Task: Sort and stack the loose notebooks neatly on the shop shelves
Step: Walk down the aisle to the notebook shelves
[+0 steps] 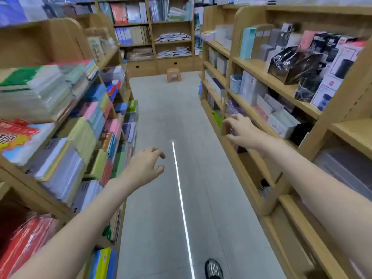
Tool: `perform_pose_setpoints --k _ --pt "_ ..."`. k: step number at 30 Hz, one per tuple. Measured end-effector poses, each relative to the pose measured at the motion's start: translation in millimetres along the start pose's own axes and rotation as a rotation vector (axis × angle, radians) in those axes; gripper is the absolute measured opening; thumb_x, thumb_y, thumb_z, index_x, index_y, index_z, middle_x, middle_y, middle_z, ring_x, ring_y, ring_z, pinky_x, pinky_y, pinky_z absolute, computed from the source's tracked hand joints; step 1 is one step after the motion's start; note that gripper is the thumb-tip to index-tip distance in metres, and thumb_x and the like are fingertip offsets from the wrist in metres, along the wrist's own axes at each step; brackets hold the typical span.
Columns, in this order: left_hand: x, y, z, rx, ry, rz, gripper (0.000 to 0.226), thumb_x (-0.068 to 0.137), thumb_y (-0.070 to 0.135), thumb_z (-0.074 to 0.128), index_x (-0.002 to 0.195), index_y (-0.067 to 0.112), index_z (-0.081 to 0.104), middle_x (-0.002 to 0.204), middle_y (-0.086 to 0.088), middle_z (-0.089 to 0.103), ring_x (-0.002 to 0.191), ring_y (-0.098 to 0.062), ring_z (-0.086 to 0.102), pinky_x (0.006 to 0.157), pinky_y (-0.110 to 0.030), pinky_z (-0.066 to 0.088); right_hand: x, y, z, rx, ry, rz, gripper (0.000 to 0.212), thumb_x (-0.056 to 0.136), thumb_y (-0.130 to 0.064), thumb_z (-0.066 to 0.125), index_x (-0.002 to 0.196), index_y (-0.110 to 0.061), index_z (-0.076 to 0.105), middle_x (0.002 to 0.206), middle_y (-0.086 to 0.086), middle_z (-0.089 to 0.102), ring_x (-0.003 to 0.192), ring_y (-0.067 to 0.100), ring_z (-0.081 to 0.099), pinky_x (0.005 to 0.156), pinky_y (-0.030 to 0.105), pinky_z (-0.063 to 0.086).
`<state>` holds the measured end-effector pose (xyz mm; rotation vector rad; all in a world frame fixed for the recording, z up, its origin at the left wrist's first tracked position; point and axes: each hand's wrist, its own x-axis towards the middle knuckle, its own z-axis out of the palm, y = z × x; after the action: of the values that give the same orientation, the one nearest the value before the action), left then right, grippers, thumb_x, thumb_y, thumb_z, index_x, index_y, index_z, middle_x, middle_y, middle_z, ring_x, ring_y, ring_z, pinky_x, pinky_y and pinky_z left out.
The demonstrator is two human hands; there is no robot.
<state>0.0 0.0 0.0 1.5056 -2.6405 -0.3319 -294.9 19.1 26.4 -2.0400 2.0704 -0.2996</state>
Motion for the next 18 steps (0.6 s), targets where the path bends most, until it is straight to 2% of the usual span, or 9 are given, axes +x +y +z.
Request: perform_pose_setpoints --k 3,5,9,11,13,15,18 --pt "69 -19 17 -0.082 -0.010 -0.037 0.041 0.092 0.022 0.051 0.133 0.015 0.043 0.137 -0.005 0.045 0.124 -0.021 0.043 0.100 -0.031 0.034 54 21 -3 0.180 0.169 0.023 0.054 0.091 -0.020 0.055 0.141 -0.016 0.034 0.146 0.009 0.032 0.133 0.027 0.033 0.106 0.034 0.030" --pt "123 -28 32 -0.121 -0.050 -0.051 0.048 0.092 0.019 0.051 0.138 0.013 0.037 0.139 -0.008 0.044 0.125 -0.022 0.043 0.100 -0.031 0.034 97 39 -1 0.294 0.213 0.048 0.056 0.092 -0.018 0.056 0.142 -0.016 0.031 0.145 0.008 0.036 0.130 0.023 0.039 0.098 0.027 0.032" --pt "224 -45 42 -0.161 -0.138 -0.129 0.055 0.092 0.017 0.051 0.142 0.011 0.030 0.139 -0.012 0.045 0.124 -0.025 0.045 0.094 -0.027 0.035 201 71 5 0.422 0.046 0.176 0.063 0.092 -0.021 0.054 0.145 -0.017 0.020 0.133 0.008 0.045 0.121 0.024 0.046 0.091 0.028 0.036" --pt "267 -58 34 -0.166 -0.144 -0.151 0.056 0.092 0.017 0.051 0.142 0.010 0.029 0.138 -0.013 0.046 0.123 -0.027 0.046 0.095 -0.029 0.035 260 76 6 0.444 -0.026 0.196 0.065 0.090 -0.021 0.055 0.145 -0.016 0.020 0.125 0.010 0.052 0.116 0.028 0.051 0.093 0.034 0.043" --pt "304 -75 25 -0.215 -0.138 -0.191 0.056 0.091 0.018 0.053 0.142 0.010 0.030 0.137 -0.013 0.047 0.122 -0.028 0.047 0.097 -0.032 0.037 313 70 9 0.503 -0.062 0.207 0.064 0.091 -0.017 0.055 0.144 -0.014 0.021 0.118 0.013 0.057 0.107 0.030 0.058 0.086 0.033 0.048" --pt "344 -99 17 -0.319 -0.114 -0.264 0.055 0.091 0.017 0.055 0.140 0.010 0.031 0.134 -0.013 0.049 0.117 -0.028 0.051 0.096 -0.034 0.039 368 57 15 0.608 -0.108 0.180 0.064 0.091 -0.015 0.055 0.145 -0.014 0.020 0.119 0.017 0.056 0.103 0.028 0.061 0.081 0.033 0.051" --pt "408 -143 14 -0.568 -0.085 -0.414 0.053 0.090 0.015 0.055 0.139 0.010 0.033 0.129 -0.012 0.052 0.110 -0.026 0.055 0.089 -0.032 0.043 451 45 29 0.711 -0.189 0.167 0.064 0.093 -0.011 0.053 0.145 -0.014 0.018 0.126 0.023 0.049 0.106 0.032 0.061 0.087 0.038 0.051"
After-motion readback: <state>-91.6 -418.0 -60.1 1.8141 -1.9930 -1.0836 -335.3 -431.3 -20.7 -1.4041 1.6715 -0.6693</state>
